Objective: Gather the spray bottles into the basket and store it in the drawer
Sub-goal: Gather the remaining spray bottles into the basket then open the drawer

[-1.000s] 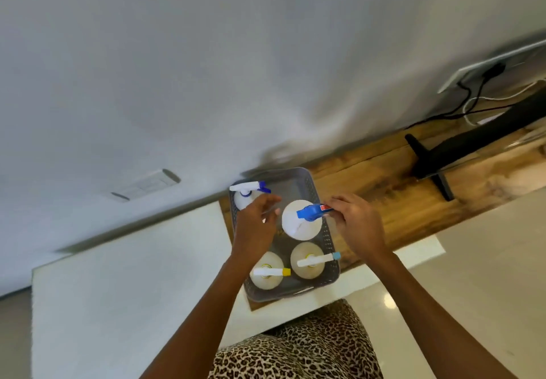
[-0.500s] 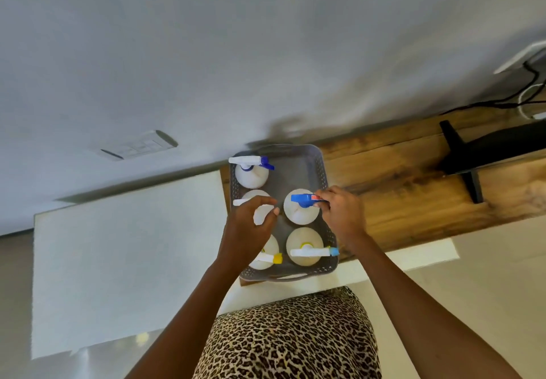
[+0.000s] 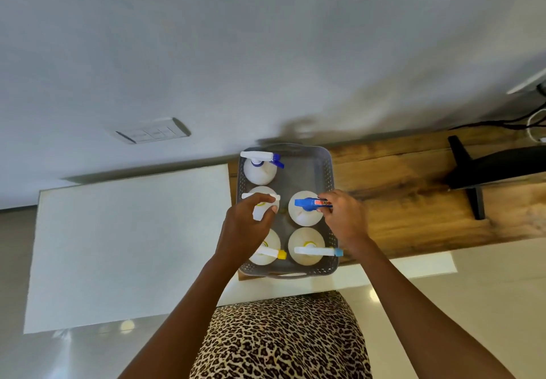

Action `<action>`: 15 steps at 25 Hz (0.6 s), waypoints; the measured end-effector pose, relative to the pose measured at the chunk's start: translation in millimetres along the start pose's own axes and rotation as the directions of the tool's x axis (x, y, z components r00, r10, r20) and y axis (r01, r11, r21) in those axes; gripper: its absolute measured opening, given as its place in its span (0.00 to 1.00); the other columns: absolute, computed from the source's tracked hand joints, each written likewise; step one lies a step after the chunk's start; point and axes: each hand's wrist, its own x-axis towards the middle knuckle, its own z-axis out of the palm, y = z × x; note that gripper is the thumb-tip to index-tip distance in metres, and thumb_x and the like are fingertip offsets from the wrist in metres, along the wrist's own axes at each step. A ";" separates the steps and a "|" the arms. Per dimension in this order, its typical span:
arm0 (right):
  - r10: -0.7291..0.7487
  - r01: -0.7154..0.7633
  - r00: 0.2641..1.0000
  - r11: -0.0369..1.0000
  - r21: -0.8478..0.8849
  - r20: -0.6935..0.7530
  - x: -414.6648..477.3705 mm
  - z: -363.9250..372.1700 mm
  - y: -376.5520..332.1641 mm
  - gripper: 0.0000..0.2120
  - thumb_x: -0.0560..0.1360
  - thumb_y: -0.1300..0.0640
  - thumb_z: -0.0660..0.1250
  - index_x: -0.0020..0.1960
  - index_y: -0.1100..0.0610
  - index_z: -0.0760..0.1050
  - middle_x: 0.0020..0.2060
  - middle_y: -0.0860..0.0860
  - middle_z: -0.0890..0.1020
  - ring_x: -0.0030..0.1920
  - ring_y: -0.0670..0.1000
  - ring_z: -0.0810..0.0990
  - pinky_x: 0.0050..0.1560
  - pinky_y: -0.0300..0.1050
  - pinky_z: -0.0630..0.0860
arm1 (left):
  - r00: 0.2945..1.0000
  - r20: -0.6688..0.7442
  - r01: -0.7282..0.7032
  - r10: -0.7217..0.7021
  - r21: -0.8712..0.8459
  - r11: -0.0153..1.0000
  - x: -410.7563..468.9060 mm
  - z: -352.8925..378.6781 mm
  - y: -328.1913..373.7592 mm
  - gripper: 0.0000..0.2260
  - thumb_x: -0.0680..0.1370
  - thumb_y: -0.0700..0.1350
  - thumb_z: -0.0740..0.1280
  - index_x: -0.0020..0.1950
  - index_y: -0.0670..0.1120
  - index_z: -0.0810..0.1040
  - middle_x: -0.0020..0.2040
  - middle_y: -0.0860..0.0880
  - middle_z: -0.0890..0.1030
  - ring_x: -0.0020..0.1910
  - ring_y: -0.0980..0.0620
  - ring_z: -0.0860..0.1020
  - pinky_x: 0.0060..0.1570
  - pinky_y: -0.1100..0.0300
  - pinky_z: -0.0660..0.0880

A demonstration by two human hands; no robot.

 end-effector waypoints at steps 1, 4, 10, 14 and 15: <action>0.013 -0.013 1.000 1.000 0.015 0.013 -0.9 -2.2 -1.8 0.18 0.72 0.52 0.70 0.61 0.55 0.76 0.54 0.53 0.82 0.52 0.52 0.80 0.45 0.39 0.73 | 1.000 -0.005 0.010 -0.010 -0.004 1.000 -1.6 -3.1 -0.9 0.12 0.74 0.42 0.68 0.57 0.44 0.77 0.59 0.44 0.80 0.52 0.57 0.72 0.52 0.65 0.69; 0.016 -0.015 1.000 0.995 0.096 -0.011 -6.8 -13.1 -14.0 0.21 0.69 0.50 0.73 0.60 0.56 0.76 0.54 0.54 0.82 0.52 0.52 0.79 0.43 0.38 0.72 | 0.999 -0.026 0.045 -0.045 -0.026 0.999 -9.6 -15.2 -5.6 0.12 0.74 0.43 0.67 0.57 0.46 0.77 0.60 0.45 0.79 0.51 0.56 0.72 0.51 0.64 0.69; -0.175 0.210 0.964 0.963 0.168 -0.203 -20.3 -34.8 -103.5 0.18 0.69 0.48 0.72 0.53 0.59 0.79 0.50 0.55 0.84 0.50 0.54 0.81 0.44 0.45 0.76 | 0.992 -0.118 0.033 -0.046 -0.105 0.994 -48.6 -63.5 -35.2 0.09 0.75 0.46 0.66 0.54 0.47 0.78 0.56 0.49 0.82 0.54 0.54 0.77 0.51 0.68 0.70; -0.274 0.314 0.943 0.920 0.236 -0.186 -46.4 -17.4 -184.0 0.13 0.71 0.49 0.71 0.49 0.57 0.80 0.46 0.54 0.84 0.48 0.55 0.81 0.46 0.47 0.75 | 0.962 -0.240 0.093 -0.130 -0.160 0.983 -99.6 -107.8 -75.1 0.07 0.75 0.47 0.66 0.53 0.50 0.78 0.56 0.52 0.81 0.57 0.55 0.77 0.58 0.60 0.71; -0.304 0.336 0.939 0.913 0.232 -0.163 -59.1 -7.4 -206.3 0.13 0.71 0.48 0.70 0.49 0.56 0.80 0.46 0.54 0.84 0.47 0.54 0.81 0.45 0.45 0.74 | 0.949 -0.271 0.116 -0.162 -0.179 0.977 -118.6 -120.0 -88.2 0.07 0.75 0.47 0.66 0.52 0.50 0.78 0.56 0.53 0.81 0.57 0.55 0.77 0.58 0.60 0.71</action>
